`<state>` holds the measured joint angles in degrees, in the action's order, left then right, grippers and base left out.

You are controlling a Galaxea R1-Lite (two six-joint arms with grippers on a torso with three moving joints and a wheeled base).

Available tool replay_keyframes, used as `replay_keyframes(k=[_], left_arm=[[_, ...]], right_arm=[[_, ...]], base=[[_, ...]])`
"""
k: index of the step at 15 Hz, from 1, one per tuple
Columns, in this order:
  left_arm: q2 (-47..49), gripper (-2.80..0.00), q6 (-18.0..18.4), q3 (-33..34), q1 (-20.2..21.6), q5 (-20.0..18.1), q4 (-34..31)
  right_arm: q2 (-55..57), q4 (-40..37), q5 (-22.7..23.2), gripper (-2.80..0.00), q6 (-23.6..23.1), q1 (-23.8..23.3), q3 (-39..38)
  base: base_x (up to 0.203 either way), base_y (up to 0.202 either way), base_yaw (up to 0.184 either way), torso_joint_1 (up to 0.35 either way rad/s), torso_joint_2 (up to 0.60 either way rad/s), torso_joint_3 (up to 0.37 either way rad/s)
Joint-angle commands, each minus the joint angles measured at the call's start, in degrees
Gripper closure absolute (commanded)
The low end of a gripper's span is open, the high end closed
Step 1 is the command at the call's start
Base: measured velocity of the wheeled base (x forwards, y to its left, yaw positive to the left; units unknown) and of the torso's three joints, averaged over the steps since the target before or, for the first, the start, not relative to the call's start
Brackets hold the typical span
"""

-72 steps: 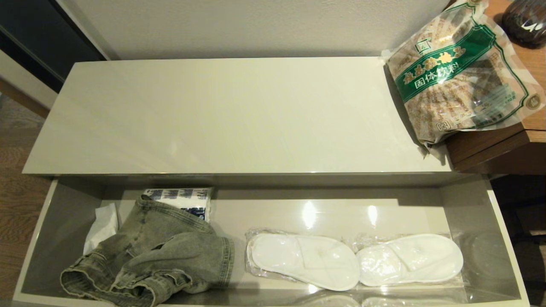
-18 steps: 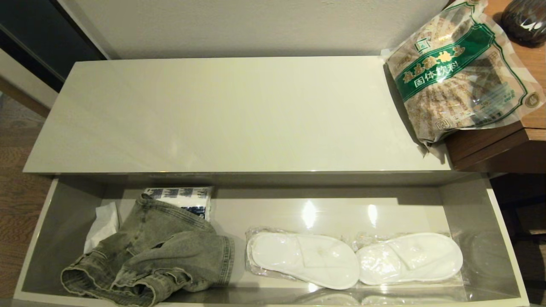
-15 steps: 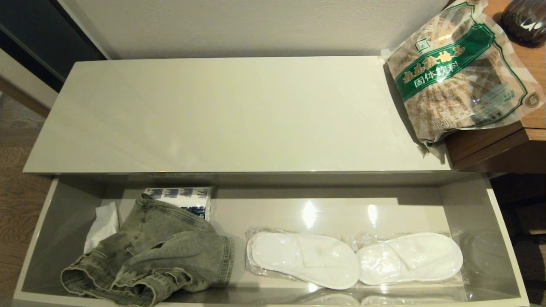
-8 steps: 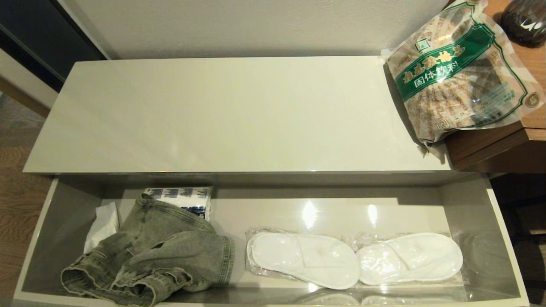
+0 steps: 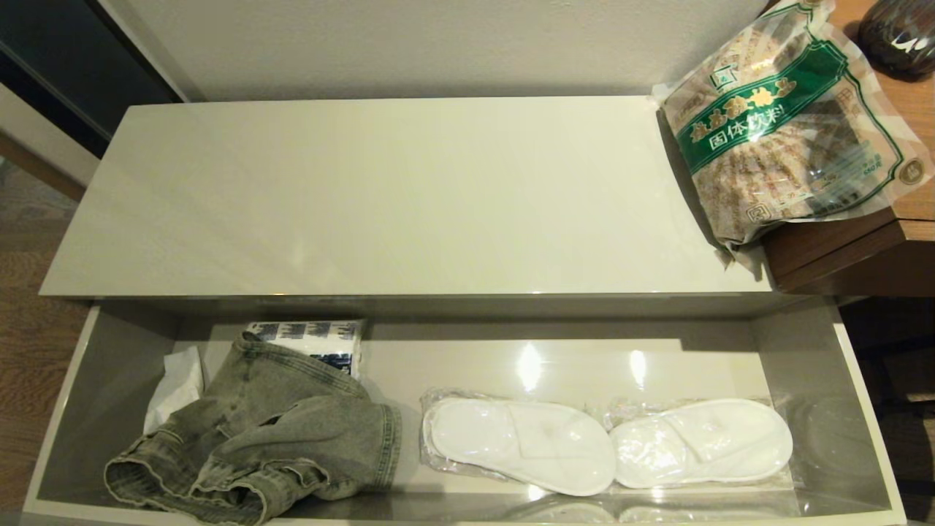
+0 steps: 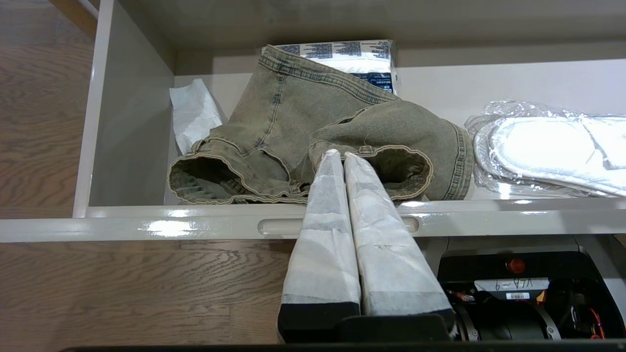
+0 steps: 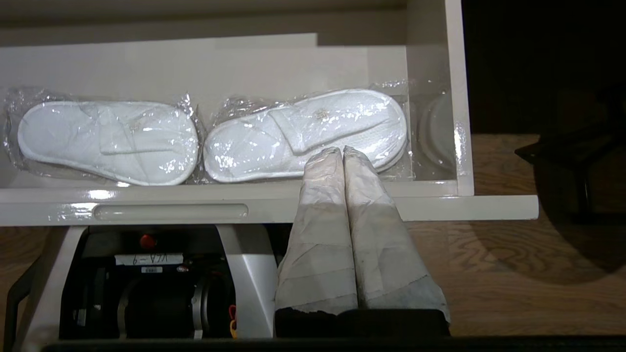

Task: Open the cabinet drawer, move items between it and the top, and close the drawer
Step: Pick up the solid drinks on the table

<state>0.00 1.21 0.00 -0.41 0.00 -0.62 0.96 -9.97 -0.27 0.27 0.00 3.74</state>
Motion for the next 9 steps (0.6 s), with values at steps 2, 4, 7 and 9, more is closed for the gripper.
replay_keyframes(k=[2, 4, 7, 9], left_arm=[[0.1, 0.00, 0.0, 0.0, 0.0, 0.0, 0.0], [0.1, 0.00, 0.0, 0.0, 0.0, 0.0, 0.0], [0.1, 0.00, 0.0, 0.0, 0.0, 0.0, -0.1], [0.1, 0.00, 0.0, 0.0, 0.0, 0.0, 0.0]], right_arm=[[0.1, -0.1, -0.3, 0.00, -0.1, 0.0, 0.1], [0.1, -0.6, -0.4, 0.00, -0.1, 0.0, 1.9], [0.1, -10.1, 3.6, 0.00, -0.4, 0.0, 16.4], [2.7, -17.9, 7.1, 0.00, 0.0, -0.1, 29.9]], base=[[0.000, 0.000, 0.000, 0.000, 0.00, 0.000], [0.000, 0.000, 0.000, 0.000, 0.00, 0.000], [0.000, 0.000, 0.000, 0.000, 0.00, 0.000], [0.000, 0.000, 0.000, 0.000, 0.00, 0.000]])
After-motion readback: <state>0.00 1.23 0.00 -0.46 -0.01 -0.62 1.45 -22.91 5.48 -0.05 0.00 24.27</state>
